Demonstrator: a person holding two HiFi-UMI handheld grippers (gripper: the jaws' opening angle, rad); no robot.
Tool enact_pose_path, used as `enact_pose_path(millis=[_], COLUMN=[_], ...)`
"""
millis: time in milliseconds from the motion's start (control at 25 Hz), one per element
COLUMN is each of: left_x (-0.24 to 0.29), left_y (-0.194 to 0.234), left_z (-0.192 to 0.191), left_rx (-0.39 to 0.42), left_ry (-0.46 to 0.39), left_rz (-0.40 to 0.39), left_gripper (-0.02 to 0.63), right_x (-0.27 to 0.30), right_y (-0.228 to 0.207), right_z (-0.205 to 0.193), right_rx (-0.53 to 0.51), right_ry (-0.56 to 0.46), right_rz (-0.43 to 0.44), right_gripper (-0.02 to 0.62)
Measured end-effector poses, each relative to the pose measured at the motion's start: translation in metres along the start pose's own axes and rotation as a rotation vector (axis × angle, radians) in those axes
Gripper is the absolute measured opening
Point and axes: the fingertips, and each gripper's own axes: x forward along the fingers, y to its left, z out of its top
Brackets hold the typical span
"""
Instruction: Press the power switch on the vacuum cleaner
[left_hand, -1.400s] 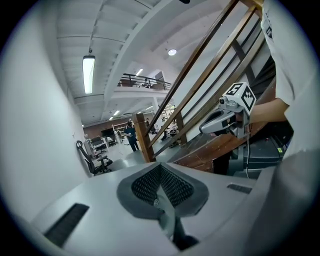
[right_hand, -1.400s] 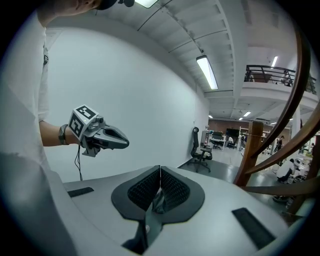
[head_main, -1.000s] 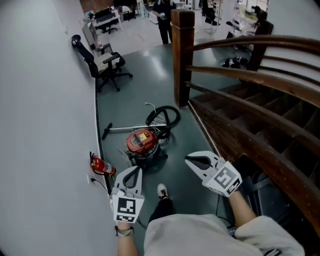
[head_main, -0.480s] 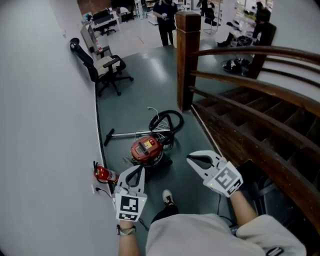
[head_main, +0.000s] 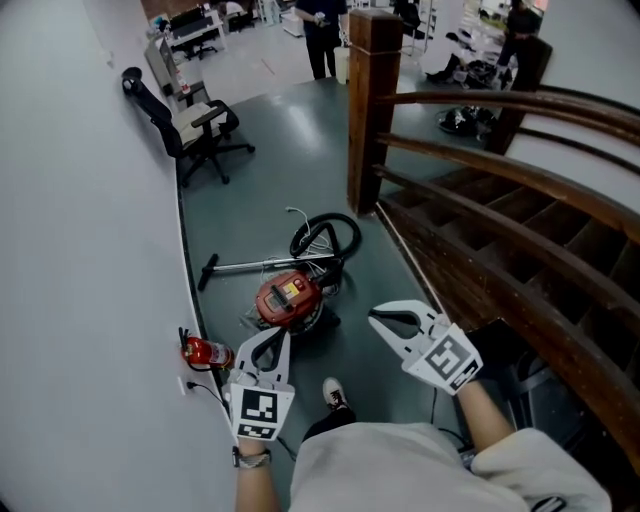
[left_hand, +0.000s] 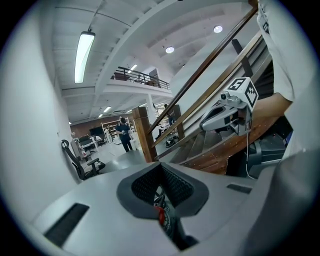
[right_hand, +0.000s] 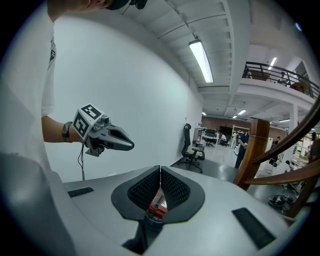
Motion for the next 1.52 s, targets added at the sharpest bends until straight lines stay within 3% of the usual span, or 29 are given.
enact_pose_path(millis=[680, 1120, 1520], left_x=[0.085, 0.137, 0.202], left_y=[0.067, 0.089, 0.088], left_z=[-0.043, -0.060, -0.109], left_rx=[-0.028, -0.058, -0.071], left_ry=[0.081, 0.135, 0.268], left_rz=[-0.062, -0.073, -0.117], left_gripper=[0.029, 0.037, 0.046], right_x=[0.085, 0.127, 0.154], right_y=[-0.052, -0.097, -0.122], right_z=[-0.020, -0.022, -0.042], right_rx=[0.057, 0.044, 0.049], right_ry=[0.050, 0.056, 0.093], right_rz=[-0.037, 0.007, 0.058], right_gripper=[0.031, 0.031, 0.031])
